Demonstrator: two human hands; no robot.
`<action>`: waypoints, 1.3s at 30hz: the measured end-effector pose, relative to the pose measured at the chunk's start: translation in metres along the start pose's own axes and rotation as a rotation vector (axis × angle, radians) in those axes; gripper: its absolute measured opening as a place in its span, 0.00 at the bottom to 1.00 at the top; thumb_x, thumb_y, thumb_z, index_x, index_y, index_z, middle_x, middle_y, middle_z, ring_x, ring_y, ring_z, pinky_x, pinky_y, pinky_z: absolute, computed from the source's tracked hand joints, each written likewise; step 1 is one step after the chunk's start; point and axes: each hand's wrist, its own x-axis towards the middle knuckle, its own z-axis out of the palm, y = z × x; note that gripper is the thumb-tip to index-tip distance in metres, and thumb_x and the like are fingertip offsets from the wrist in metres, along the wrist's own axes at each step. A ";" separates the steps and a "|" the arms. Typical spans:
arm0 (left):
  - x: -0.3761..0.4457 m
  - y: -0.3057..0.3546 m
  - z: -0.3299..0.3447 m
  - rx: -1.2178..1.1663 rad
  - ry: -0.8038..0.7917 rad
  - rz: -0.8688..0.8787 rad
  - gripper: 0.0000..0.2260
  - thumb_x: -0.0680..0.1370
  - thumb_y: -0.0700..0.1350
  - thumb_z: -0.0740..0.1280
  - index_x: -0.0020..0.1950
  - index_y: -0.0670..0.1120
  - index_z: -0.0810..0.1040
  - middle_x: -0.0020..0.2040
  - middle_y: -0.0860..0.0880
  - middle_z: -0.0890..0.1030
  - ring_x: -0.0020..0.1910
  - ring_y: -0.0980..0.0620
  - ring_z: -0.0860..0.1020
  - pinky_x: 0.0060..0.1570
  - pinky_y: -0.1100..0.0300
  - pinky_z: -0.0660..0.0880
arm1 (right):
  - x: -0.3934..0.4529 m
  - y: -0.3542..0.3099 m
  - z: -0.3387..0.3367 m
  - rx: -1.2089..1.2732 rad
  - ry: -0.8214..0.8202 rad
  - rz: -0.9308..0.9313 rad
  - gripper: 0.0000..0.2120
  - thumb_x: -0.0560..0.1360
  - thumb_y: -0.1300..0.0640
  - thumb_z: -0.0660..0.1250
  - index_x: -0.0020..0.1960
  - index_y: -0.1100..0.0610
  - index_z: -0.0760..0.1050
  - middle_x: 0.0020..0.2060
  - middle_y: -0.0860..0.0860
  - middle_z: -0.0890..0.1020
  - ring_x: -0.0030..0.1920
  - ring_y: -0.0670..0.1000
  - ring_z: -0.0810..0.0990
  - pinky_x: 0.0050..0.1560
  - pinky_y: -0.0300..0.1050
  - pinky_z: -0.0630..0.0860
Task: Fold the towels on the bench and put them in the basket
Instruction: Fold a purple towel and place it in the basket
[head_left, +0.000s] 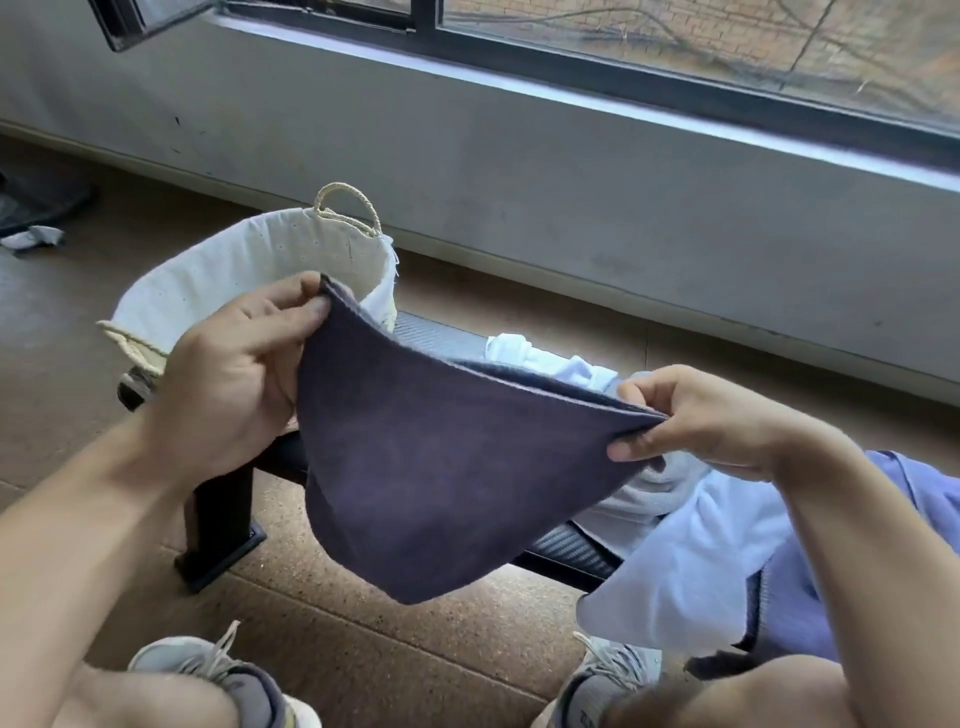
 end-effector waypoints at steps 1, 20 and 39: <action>-0.003 0.005 -0.004 -0.131 -0.159 -0.108 0.15 0.83 0.37 0.54 0.52 0.38 0.80 0.44 0.39 0.83 0.43 0.44 0.83 0.46 0.57 0.79 | -0.004 -0.002 -0.003 0.060 -0.031 -0.027 0.27 0.58 0.51 0.86 0.30 0.53 0.65 0.29 0.56 0.66 0.29 0.51 0.67 0.28 0.40 0.69; 0.021 -0.038 -0.004 0.501 0.367 -0.107 0.14 0.83 0.47 0.64 0.39 0.50 0.82 0.35 0.53 0.80 0.33 0.54 0.76 0.32 0.61 0.71 | 0.000 -0.008 0.000 0.184 0.553 0.021 0.13 0.67 0.52 0.77 0.38 0.52 0.72 0.34 0.50 0.75 0.31 0.47 0.72 0.32 0.42 0.69; -0.003 -0.045 0.035 0.354 0.131 -0.067 0.08 0.84 0.44 0.62 0.50 0.47 0.79 0.42 0.44 0.82 0.41 0.48 0.79 0.42 0.56 0.75 | -0.010 -0.053 0.079 -0.128 -0.015 -0.207 0.15 0.72 0.62 0.77 0.58 0.52 0.84 0.46 0.52 0.87 0.44 0.54 0.86 0.43 0.45 0.82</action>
